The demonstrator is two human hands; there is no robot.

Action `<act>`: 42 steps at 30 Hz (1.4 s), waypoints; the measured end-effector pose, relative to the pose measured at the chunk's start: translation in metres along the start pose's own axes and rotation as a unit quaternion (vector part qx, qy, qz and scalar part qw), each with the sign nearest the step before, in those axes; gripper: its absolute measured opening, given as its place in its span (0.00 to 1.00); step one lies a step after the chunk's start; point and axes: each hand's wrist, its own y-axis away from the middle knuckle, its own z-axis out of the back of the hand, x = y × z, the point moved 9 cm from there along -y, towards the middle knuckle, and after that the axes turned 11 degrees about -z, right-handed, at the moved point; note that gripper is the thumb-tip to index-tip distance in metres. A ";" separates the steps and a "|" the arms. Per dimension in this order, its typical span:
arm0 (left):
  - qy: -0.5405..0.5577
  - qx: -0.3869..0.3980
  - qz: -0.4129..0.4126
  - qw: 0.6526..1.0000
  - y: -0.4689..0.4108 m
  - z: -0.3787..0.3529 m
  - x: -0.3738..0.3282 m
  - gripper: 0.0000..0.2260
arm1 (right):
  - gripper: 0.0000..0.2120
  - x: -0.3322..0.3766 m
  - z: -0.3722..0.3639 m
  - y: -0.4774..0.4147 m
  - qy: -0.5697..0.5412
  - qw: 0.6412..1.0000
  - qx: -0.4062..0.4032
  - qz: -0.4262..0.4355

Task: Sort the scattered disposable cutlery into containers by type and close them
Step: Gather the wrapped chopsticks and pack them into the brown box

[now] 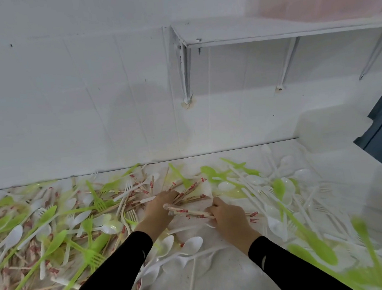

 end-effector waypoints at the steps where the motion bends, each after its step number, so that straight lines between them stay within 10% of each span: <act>1: -0.002 0.005 -0.003 1.000 0.001 -0.001 -0.001 0.13 | 0.17 -0.004 0.002 0.002 -0.012 1.000 -0.006 -0.002; 13: -0.056 0.036 -0.031 0.997 0.006 -0.008 -0.015 0.15 | 0.06 -0.045 0.048 0.035 -0.218 0.972 -0.086 -0.027; 29: -0.086 0.017 -0.062 0.994 0.024 0.003 -0.040 0.11 | 0.05 -0.052 0.117 0.065 -0.568 0.809 -0.138 -0.057; 38: 0.206 -0.057 -0.040 0.976 0.020 0.039 -0.050 0.07 | 0.14 -0.063 0.113 0.076 -0.567 0.810 -0.128 -0.077; 42: 0.409 -0.132 0.006 0.903 0.021 0.063 -0.045 0.07 | 0.14 -0.057 0.116 0.078 -0.605 0.787 -0.104 -0.067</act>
